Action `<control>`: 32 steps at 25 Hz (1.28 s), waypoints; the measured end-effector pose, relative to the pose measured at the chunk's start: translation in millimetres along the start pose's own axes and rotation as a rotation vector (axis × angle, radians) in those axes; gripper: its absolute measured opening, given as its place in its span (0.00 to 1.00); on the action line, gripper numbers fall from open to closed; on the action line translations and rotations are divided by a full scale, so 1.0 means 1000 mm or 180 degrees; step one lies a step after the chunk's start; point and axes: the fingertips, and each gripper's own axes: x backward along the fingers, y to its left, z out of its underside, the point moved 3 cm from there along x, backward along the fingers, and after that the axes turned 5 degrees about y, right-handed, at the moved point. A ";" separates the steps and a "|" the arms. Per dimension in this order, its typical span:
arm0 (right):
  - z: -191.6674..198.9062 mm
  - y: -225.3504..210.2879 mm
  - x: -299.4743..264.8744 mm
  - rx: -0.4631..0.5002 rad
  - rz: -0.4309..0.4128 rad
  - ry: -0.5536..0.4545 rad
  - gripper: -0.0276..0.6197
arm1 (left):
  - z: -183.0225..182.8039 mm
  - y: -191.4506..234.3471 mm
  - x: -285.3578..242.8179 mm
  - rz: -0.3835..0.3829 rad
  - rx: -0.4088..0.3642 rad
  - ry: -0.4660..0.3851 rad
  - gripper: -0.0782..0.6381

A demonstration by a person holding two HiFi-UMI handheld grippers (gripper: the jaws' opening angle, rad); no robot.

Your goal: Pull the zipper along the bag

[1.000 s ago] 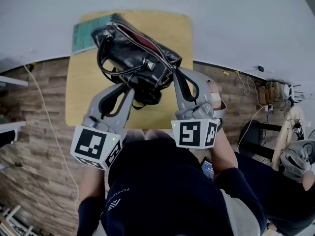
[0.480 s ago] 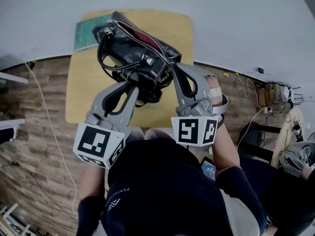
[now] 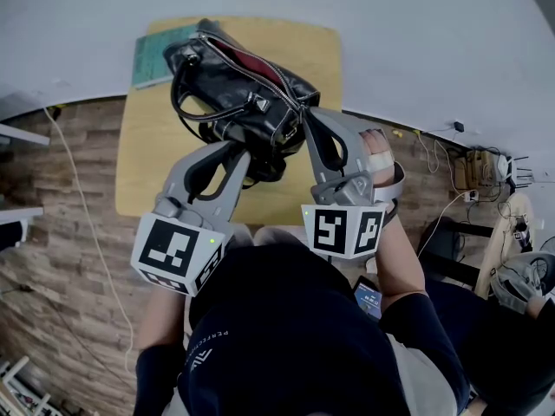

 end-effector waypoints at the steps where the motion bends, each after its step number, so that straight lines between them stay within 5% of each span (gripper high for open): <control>1: -0.001 0.000 -0.001 0.0025 0.0003 -0.0005 0.06 | -0.001 0.000 -0.001 0.0009 -0.0002 0.0004 0.22; 9: 0.004 0.001 0.013 0.0367 -0.0247 -0.0288 0.06 | -0.013 -0.014 -0.017 0.0103 -0.0065 -0.0004 0.22; 23: 0.010 0.004 0.015 0.0513 -0.0636 -0.0341 0.06 | -0.018 -0.020 -0.022 0.0155 -0.0237 0.0029 0.23; 32: 0.012 0.002 0.019 0.0840 -0.0859 -0.0509 0.06 | -0.031 -0.032 -0.025 -0.0072 -0.0755 0.0082 0.25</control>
